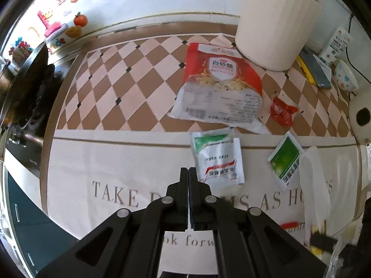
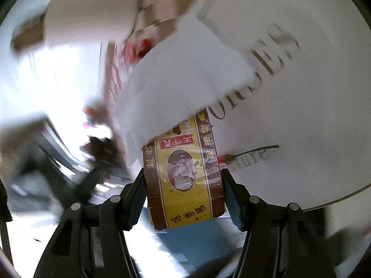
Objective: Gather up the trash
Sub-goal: 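Grasp the yellow seasoning box with the right tool while the left tool grasps the white tissue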
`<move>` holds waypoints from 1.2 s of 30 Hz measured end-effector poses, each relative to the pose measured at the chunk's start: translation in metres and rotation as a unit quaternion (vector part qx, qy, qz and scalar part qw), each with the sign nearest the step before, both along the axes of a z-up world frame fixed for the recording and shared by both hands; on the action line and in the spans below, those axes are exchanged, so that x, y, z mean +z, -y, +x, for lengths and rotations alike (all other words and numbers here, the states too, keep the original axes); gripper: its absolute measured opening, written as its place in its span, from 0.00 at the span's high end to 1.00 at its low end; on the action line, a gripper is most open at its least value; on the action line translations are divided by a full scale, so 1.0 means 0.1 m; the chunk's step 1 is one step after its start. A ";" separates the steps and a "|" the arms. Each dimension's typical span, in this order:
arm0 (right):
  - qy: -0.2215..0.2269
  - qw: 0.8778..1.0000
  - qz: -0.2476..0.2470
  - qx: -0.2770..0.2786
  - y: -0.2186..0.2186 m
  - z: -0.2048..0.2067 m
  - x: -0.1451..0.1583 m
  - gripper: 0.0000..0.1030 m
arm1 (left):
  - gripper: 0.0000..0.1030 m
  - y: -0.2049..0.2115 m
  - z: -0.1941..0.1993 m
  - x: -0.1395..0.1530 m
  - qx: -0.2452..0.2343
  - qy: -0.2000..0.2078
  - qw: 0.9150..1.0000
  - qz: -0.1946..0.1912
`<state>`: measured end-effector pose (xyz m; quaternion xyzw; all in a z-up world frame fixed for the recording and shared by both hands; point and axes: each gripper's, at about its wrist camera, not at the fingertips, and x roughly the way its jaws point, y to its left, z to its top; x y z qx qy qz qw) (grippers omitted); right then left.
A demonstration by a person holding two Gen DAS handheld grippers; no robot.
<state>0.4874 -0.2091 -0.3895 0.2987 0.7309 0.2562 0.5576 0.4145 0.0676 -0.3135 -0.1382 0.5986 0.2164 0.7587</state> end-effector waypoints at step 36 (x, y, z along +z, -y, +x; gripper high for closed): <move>0.154 0.946 -0.210 0.192 -0.46 -0.33 -0.07 0.41 | 0.58 0.81 0.23 -0.56 -0.022 0.027 0.942 -0.332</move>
